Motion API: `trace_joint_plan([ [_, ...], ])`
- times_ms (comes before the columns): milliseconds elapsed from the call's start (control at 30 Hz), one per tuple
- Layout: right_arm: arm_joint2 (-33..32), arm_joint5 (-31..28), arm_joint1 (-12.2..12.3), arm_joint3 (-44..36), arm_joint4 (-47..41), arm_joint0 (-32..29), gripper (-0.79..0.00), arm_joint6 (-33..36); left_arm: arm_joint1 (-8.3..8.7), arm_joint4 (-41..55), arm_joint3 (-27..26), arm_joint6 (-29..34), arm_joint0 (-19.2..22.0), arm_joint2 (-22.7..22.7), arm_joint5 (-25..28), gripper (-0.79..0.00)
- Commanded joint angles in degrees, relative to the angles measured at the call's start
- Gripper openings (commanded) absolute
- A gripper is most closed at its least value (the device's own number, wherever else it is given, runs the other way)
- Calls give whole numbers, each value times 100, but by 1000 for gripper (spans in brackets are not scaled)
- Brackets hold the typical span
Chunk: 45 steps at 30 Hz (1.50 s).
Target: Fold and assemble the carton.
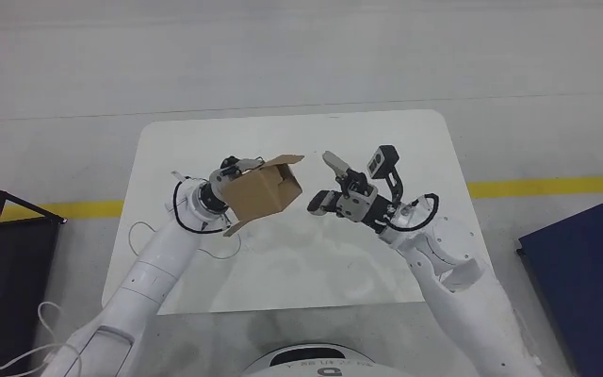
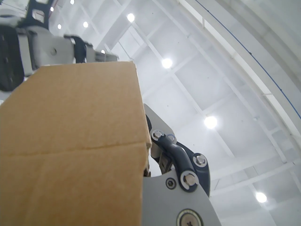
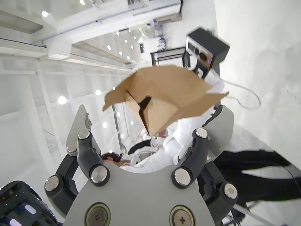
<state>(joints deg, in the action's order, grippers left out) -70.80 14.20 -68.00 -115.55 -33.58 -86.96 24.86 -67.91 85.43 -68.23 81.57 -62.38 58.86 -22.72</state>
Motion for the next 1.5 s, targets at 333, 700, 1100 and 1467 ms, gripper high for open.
trace_joint_plan([
  [333, 450, 622, -15, 96, 472, 555, 0, 216, -124, 318, -21, -20, 139, -216, -20, -785],
  [700, 778, 997, -58, 251, 560, 943, 0, 209, -202, 367, 184, 27, 329, -408, 27, -785],
  [1100, 339, 937, -1, -114, 530, 709, 0, 84, -170, 403, 199, 54, 318, -404, 54, -785],
  [1467, -468, 1252, 79, -1063, 268, 820, 0, 181, -93, 325, 146, 51, 287, -399, 51, -785],
])
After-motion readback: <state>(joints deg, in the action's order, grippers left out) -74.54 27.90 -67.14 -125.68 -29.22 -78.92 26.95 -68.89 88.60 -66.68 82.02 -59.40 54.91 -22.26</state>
